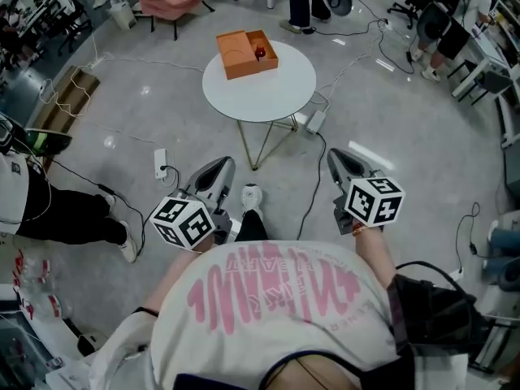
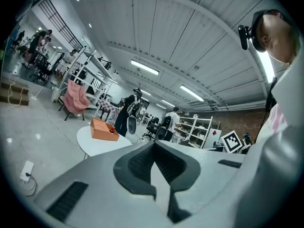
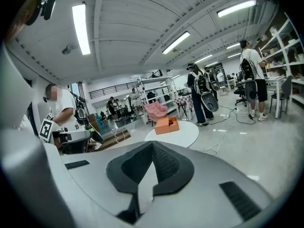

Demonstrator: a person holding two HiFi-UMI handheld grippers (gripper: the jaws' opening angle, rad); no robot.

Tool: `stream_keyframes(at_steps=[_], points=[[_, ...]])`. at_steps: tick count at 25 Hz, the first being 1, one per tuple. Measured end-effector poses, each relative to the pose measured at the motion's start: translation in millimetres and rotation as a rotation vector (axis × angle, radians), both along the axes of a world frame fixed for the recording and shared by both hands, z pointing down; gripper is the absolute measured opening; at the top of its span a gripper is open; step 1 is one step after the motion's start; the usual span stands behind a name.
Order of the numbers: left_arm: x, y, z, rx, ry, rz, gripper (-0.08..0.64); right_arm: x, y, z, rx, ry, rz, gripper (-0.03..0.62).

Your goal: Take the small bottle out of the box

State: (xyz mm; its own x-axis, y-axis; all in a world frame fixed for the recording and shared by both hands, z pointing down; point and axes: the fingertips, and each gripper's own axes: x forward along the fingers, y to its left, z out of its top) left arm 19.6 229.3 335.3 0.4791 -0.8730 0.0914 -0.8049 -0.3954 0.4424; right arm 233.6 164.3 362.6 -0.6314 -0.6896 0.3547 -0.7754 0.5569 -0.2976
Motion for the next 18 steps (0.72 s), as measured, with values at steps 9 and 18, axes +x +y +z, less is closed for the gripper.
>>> stream_keyframes(at_steps=[9,18], points=[[-11.5,-34.8,7.3,-0.018,0.021,0.017,0.008,-15.9,-31.7,9.3,-0.025,0.013,0.000,0.005],[-24.5,-67.0,10.9,-0.018,0.028,0.028,0.008,-29.7,-55.0,17.1,-0.041,0.018,0.008,0.003]])
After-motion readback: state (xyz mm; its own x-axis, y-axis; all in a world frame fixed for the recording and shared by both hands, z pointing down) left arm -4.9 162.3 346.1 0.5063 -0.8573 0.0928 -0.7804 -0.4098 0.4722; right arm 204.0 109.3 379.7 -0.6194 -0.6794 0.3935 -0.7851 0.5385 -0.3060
